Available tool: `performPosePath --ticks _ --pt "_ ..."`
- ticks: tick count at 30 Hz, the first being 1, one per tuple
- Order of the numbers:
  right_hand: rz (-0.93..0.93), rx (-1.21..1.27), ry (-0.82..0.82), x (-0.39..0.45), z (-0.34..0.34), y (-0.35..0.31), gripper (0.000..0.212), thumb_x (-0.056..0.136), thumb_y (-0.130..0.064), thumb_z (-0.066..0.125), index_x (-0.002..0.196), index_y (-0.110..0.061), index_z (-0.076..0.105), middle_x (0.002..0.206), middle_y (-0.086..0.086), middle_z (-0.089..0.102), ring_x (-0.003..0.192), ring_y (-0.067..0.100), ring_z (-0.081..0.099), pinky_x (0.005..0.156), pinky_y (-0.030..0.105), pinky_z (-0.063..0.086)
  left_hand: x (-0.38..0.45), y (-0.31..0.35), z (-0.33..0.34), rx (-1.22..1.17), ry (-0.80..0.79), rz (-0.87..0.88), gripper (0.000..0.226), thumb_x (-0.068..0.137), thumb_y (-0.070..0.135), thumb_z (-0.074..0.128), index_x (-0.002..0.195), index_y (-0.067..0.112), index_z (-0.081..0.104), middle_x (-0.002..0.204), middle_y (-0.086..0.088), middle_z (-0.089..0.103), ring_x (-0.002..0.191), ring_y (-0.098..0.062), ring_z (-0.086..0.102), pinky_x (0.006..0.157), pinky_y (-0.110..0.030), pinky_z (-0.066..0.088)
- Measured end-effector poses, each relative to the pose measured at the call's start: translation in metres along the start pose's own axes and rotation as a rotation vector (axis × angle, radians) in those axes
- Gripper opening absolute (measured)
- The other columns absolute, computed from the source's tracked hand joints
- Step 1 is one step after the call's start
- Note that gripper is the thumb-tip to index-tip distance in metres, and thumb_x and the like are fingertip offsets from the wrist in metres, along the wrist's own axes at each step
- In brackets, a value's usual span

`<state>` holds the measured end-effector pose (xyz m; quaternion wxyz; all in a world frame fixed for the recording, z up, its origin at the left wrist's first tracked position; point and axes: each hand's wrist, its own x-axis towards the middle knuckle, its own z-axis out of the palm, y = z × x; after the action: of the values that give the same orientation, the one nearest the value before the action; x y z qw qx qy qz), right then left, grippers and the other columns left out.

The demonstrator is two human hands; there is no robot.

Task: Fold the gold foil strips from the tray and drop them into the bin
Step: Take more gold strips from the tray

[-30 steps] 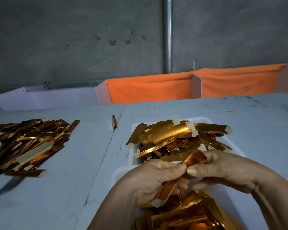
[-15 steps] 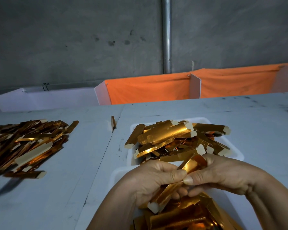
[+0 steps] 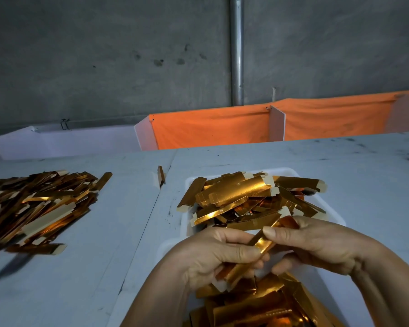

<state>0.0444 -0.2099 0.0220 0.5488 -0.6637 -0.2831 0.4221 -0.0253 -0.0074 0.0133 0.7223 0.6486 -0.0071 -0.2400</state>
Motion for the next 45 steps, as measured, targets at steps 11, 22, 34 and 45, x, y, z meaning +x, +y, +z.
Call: performPosePath --ticks 11,22,34,45 --pt "-0.027 -0.065 0.067 -0.006 0.0 -0.006 0.086 0.058 -0.072 0.073 0.119 -0.011 0.066 0.12 0.006 0.068 0.116 0.019 0.062 0.084 0.029 0.053 0.005 -0.004 0.009 0.222 0.113 0.142 0.045 0.071 0.03 0.078 0.114 0.029 0.068 0.113 -0.005 0.068 0.109 -0.022 0.062 0.098 -0.04 0.048" --pt "0.015 -0.245 0.123 -0.018 -0.001 -0.009 0.043 0.082 -0.056 0.06 0.11 -0.025 0.072 0.119 -0.01 0.067 0.111 0.006 0.062 0.08 0.026 0.055 0.005 -0.005 0.003 0.299 0.155 0.155 0.03 0.079 0.014 0.073 0.097 0.038 0.072 0.098 0.012 0.072 0.094 -0.005 0.066 0.086 -0.025 0.049" --pt "-0.099 0.107 0.4 -0.017 -0.01 -0.01 0.049 0.064 -0.007 0.074 0.112 -0.008 0.062 0.085 0.011 0.07 0.075 0.025 0.071 0.058 0.026 0.057 0.013 -0.01 0.012 0.621 0.413 0.301 0.039 0.077 0.024 0.077 0.099 0.048 0.056 0.097 0.029 0.059 0.096 0.011 0.056 0.078 -0.01 0.047" --pt "-0.095 0.284 0.401 -0.011 -0.002 -0.012 0.022 0.079 -0.008 0.062 0.099 -0.005 0.071 0.077 0.012 0.068 0.066 0.018 0.068 0.051 0.025 0.057 0.013 -0.009 0.016 0.488 0.43 0.358 0.041 0.079 0.017 0.074 0.101 0.048 0.059 0.116 0.019 0.062 0.115 -0.001 0.054 0.101 -0.034 0.047"
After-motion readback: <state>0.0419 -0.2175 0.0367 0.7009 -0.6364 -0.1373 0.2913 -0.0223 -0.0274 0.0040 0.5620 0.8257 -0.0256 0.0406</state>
